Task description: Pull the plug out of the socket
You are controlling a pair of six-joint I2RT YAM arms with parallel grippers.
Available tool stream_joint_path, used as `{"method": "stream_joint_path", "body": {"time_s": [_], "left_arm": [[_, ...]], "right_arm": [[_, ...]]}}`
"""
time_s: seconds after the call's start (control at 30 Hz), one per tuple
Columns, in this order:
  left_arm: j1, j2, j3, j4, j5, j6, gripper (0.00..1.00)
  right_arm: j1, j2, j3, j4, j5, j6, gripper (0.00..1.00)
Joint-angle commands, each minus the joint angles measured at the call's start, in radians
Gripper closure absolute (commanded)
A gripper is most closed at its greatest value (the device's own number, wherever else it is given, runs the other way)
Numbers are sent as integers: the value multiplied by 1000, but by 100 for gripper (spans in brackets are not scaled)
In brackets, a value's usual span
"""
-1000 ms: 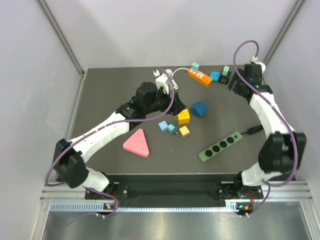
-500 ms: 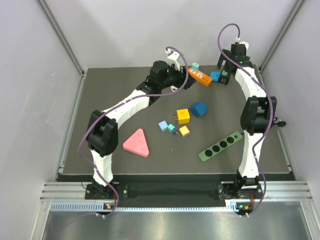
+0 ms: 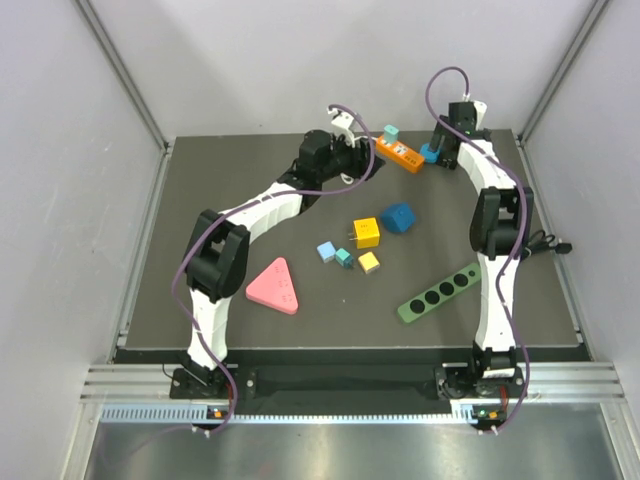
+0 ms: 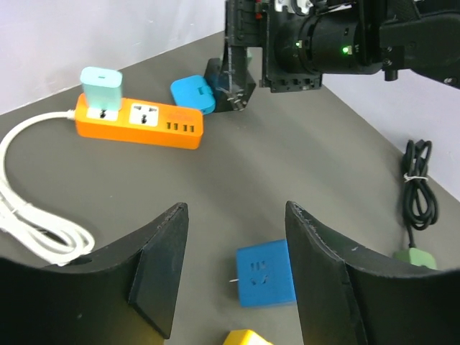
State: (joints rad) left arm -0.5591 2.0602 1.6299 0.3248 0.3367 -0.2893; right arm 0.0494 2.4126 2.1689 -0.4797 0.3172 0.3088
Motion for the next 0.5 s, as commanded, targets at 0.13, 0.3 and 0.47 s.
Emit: {"method": "stream_joint_path", "body": {"time_s": [0.13,0.3,0.47], "left_arm": [[24,-18,-93,177,28,-7,39],[24,-11,-107,189,19,-1,40],[25,8,-96,191,21,-5,40]], "right_arm": [[26,46,65,49,36,84,7],[26,75,94,61,51,87,15],[27,89,111,84,65,72,15]]}}
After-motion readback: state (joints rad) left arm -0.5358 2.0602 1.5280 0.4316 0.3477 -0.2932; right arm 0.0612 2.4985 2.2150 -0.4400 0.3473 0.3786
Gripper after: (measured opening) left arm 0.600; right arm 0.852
